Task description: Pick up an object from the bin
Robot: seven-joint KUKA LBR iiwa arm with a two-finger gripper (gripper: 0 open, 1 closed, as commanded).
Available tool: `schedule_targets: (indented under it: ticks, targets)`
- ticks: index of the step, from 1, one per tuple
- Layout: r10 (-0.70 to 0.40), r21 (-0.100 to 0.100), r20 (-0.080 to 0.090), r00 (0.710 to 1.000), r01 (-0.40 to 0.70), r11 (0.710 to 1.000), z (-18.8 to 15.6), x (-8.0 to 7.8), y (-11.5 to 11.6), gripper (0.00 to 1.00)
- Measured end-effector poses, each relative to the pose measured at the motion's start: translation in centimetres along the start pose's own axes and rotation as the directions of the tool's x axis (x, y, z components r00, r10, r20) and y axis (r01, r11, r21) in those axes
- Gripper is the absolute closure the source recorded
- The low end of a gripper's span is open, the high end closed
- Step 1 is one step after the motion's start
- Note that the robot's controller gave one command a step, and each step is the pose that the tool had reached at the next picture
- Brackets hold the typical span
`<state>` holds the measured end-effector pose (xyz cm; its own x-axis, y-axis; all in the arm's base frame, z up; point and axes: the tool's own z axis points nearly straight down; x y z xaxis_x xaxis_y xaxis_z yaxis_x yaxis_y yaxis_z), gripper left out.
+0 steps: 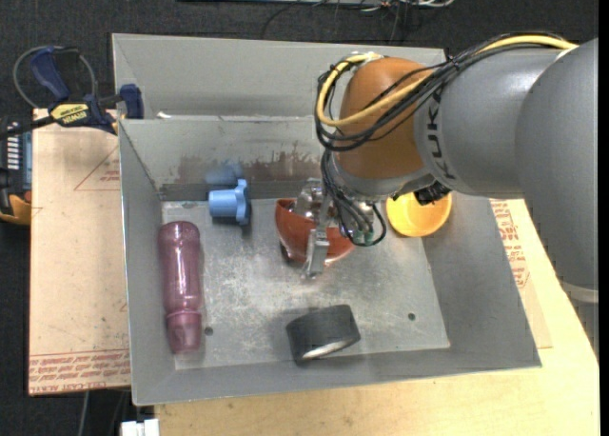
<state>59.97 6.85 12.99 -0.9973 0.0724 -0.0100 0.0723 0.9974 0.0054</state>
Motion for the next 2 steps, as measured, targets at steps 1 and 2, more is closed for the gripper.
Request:
schedule_targets:
  ticks: [1,2]
  targets:
    - [-0.001,0.0,-0.004,1.0,0.001,1.0,1.4,-1.9,0.1,0.0]
    - [0.05,-0.001,0.002,0.999,-0.05,0.999,2.3,-1.9,-3.4,0.0]
